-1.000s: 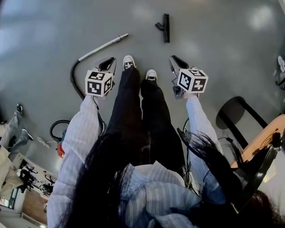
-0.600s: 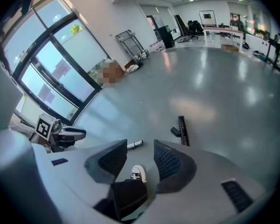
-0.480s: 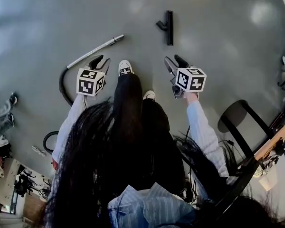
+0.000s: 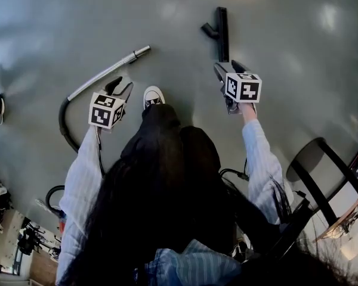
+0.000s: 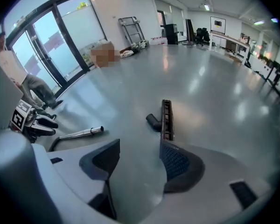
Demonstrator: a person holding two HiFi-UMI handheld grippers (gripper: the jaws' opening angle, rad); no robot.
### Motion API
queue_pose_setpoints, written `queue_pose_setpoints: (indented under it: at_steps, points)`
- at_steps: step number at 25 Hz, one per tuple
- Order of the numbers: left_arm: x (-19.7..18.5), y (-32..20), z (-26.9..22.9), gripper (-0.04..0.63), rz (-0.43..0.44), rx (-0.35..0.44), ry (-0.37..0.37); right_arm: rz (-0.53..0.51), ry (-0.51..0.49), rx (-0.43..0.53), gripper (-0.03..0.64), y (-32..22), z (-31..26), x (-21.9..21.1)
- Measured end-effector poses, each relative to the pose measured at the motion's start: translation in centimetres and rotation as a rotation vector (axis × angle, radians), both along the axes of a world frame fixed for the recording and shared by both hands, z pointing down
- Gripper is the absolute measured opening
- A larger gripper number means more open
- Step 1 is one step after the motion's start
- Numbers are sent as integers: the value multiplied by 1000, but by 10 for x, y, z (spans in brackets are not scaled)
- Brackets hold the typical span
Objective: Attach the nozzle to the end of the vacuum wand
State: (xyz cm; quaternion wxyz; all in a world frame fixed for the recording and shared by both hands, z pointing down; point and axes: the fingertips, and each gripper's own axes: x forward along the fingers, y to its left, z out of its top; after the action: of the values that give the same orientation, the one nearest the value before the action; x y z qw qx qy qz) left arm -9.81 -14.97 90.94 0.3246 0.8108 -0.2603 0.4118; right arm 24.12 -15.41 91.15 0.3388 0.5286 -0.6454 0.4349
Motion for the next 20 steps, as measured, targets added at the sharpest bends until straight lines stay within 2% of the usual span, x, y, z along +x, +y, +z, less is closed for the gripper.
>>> queue_pose_setpoints:
  at_steps: [5, 10, 14, 17, 20]
  points:
    - [0, -28, 66, 196, 93, 71, -29, -47, 102, 24, 275, -23, 63, 29]
    - [-3, -56, 119, 226, 162, 127, -103, -108, 164, 34, 285, -47, 117, 49]
    - [0, -68, 147, 264, 250, 164, -163, -159, 199, 43, 285, -69, 141, 60]
    - [1, -59, 172, 275, 327, 155, -221, -204, 234, 31, 285, -75, 161, 65]
    - [-2, -51, 186, 276, 356, 120, -257, -216, 263, -4, 285, -80, 169, 69]
